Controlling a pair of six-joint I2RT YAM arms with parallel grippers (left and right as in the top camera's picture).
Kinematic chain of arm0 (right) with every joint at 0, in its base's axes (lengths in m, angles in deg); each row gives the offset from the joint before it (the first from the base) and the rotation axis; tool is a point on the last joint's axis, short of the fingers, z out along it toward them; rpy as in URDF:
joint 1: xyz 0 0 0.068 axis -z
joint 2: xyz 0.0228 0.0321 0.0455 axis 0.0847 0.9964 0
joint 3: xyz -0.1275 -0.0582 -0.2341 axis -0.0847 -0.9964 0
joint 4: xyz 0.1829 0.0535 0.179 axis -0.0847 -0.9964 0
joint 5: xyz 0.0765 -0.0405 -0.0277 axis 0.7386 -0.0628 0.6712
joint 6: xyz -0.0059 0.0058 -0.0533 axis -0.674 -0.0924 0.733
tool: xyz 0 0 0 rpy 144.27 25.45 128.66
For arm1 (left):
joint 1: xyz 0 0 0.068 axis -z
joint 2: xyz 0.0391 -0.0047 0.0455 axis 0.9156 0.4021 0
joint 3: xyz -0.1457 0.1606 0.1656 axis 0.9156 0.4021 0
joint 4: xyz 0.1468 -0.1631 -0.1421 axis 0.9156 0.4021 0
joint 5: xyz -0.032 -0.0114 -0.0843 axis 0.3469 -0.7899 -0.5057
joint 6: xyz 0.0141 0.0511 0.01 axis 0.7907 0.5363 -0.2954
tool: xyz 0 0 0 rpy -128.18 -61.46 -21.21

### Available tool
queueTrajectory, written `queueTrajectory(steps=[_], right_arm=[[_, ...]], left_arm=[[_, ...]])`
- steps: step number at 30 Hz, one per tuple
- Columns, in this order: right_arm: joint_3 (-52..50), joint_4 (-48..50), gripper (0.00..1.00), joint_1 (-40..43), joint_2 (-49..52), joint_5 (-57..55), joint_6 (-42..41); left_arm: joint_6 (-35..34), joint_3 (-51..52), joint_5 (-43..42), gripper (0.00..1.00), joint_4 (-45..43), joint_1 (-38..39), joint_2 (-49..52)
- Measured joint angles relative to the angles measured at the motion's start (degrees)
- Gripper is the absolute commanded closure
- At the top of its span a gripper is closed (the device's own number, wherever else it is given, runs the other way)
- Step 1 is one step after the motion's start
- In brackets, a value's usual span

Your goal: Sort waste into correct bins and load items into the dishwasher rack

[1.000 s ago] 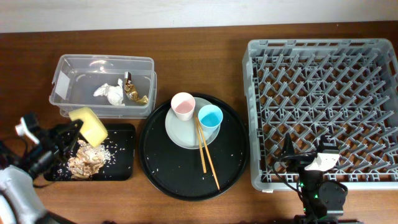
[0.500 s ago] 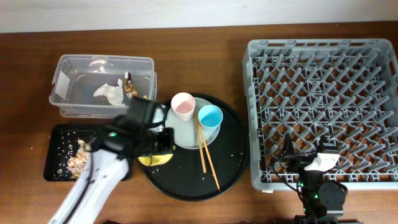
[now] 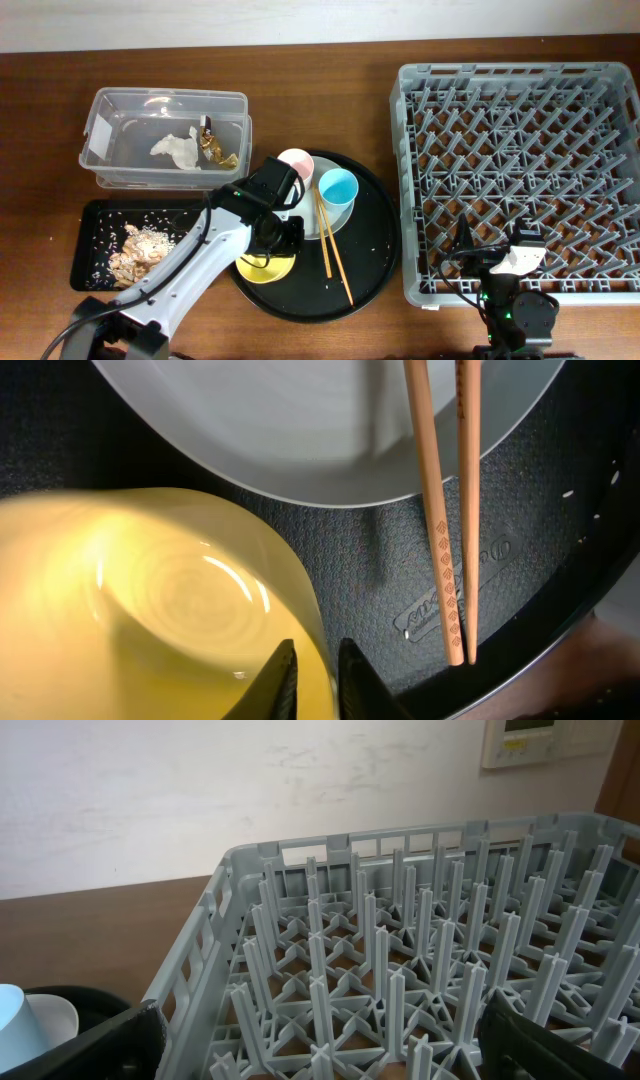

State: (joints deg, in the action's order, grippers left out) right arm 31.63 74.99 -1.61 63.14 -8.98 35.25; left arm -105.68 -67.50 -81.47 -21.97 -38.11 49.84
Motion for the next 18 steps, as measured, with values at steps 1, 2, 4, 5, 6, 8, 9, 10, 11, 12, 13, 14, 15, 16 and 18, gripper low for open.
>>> queueTrajectory(steps=[1,2,4,5,6,8,9,10,11,12,13,14,15,16,18], right_arm=[[0.0,0.0,0.02,0.0,0.0,0.0,0.0],[0.0,0.0,0.02,0.0,0.0,0.0,0.0],[0.0,0.0,0.02,0.0,0.0,0.0,0.0],[0.0,0.0,0.02,0.0,0.0,0.0,0.0],[0.0,0.0,0.02,0.0,0.0,0.0,0.0],[0.0,0.0,0.02,0.0,0.0,0.0,0.0],[0.0,0.0,0.02,0.0,0.0,0.0,0.0],[0.0,0.0,0.02,0.0,0.0,0.0,0.0],[0.0,0.0,0.02,0.0,0.0,0.0,0.0],[0.0,0.0,0.02,0.0,0.0,0.0,0.0],[0.0,0.0,0.02,0.0,0.0,0.0,0.0],[0.0,0.0,0.02,0.0,0.0,0.0,0.0],[0.0,0.0,0.02,0.0,0.0,0.0,0.0],[0.0,0.0,0.02,0.0,0.0,0.0,0.0],[0.0,0.0,0.02,0.0,0.0,0.6,0.0]], left_arm=[[-0.2,0.0,0.1,0.73,0.0,0.0,0.0],[-0.3,0.0,0.2,0.73,0.0,0.0,0.0],[-0.2,0.0,0.2,0.67,0.2,0.0,0.0],[-0.2,0.0,0.2,0.67,0.2,0.0,0.0],[-0.2,0.0,0.2,0.67,0.2,0.0,0.0],[-0.2,0.0,1.3,0.68,0.2,0.0,0.0],[-0.2,0.0,1.9,0.68,0.2,0.0,0.0],[-0.2,0.0,2.1,0.68,0.8,0.0,-0.2],[-0.2,-0.2,2.4,0.68,1.1,0.0,-2.2],[-0.2,-0.7,2.5,0.68,1.2,0.0,-4.5],[-0.2,-1.0,2.6,0.68,1.2,0.0,-8.3],[-0.2,-1.7,2.6,0.68,1.3,0.0,-15.2],[-0.2,-2.3,2.6,0.68,1.3,0.0,-18.3],[-0.2,-2.4,2.6,0.68,2.1,0.0,-21.5],[-0.2,-2.4,2.6,0.68,3.1,0.0,-28.7]])
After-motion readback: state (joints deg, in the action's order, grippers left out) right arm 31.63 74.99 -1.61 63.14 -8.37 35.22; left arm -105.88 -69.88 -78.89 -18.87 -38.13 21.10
